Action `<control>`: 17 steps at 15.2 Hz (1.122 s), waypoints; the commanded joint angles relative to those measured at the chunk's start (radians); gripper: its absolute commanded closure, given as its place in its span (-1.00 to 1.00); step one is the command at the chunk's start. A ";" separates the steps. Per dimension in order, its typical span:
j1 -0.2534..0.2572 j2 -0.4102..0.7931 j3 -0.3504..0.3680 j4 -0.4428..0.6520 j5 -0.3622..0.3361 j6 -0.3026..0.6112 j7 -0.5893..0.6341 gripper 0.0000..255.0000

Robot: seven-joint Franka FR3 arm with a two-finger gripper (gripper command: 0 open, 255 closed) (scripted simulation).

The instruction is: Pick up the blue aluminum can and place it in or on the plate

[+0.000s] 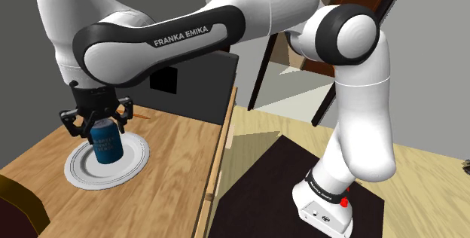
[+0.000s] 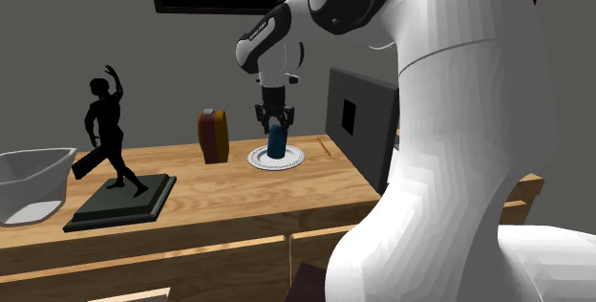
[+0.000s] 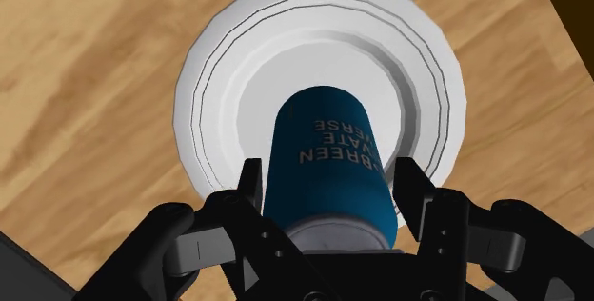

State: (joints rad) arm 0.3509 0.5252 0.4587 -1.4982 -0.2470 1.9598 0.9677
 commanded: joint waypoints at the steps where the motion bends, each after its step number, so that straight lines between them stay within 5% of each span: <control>1: 0.001 0.002 0.000 -0.001 -0.001 0.004 0.001 1.00; 6: 0.001 0.002 0.000 -0.001 -0.001 0.004 0.001 1.00; 7: 0.001 0.002 0.000 -0.002 -0.001 0.004 0.001 -1.00; 12: 0.001 0.002 0.000 -0.001 -0.001 0.004 0.001 -1.00; 17: 0.005 -0.026 0.009 0.086 0.016 -0.107 -0.012 -1.00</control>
State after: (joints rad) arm 0.3580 0.5074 0.4665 -1.4183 -0.2352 1.8671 0.9593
